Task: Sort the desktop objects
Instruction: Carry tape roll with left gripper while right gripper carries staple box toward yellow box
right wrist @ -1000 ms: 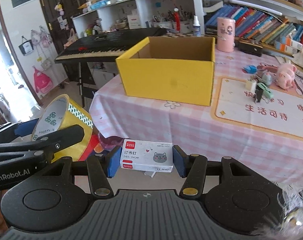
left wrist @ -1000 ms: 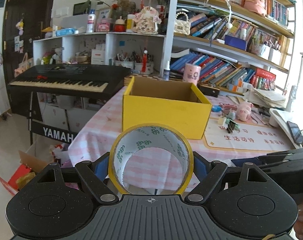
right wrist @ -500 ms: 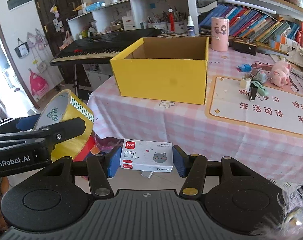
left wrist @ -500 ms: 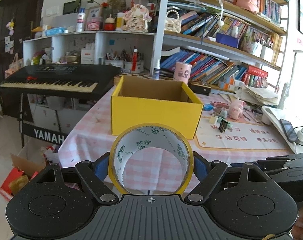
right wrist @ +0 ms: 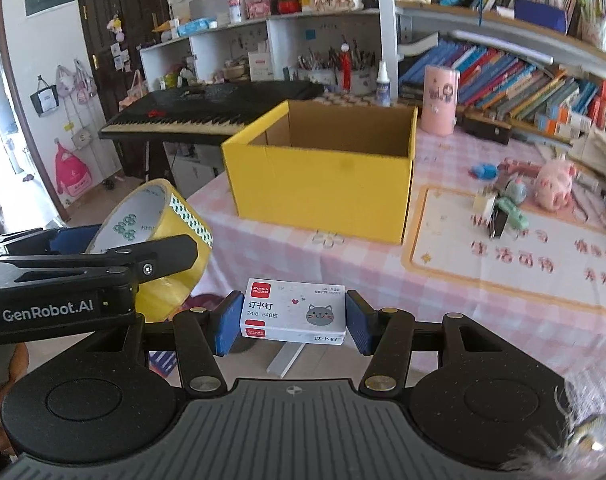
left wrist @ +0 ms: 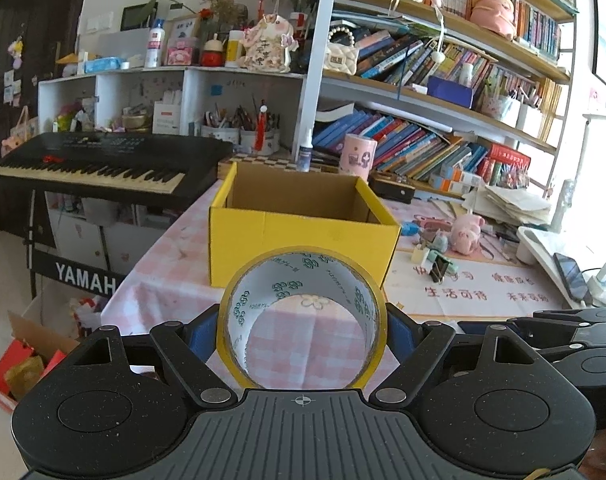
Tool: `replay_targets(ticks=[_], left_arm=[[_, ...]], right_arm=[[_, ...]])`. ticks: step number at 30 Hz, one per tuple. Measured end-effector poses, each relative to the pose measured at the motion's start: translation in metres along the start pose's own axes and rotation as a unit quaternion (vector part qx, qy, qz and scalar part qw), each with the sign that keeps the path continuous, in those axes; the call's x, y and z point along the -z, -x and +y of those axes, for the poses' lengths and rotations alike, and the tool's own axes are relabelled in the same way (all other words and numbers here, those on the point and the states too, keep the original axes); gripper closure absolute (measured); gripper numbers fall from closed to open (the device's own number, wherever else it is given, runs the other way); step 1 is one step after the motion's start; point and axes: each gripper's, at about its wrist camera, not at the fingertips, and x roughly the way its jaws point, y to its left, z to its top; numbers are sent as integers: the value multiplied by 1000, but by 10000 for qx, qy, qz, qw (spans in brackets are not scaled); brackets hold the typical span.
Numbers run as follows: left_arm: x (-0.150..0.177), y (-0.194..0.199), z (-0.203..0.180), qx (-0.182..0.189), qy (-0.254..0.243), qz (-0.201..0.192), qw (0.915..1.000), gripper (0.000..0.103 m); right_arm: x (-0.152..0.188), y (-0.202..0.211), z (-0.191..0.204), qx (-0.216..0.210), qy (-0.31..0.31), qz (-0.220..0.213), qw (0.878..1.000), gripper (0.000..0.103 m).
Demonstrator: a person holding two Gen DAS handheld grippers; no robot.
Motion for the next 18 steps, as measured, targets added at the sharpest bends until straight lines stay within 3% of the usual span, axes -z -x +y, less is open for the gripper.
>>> replay_targets(ticks=[8, 18], left_arm=[[-16, -21, -1, -95, -95, -185, 9997, 20], [-68, -61, 1, -246, -224, -566, 9978, 20]], right_arm=[[-16, -19, -9, -79, 50, -85, 9999, 51], [-65, -53, -32, -50, 151, -417, 9990, 51]])
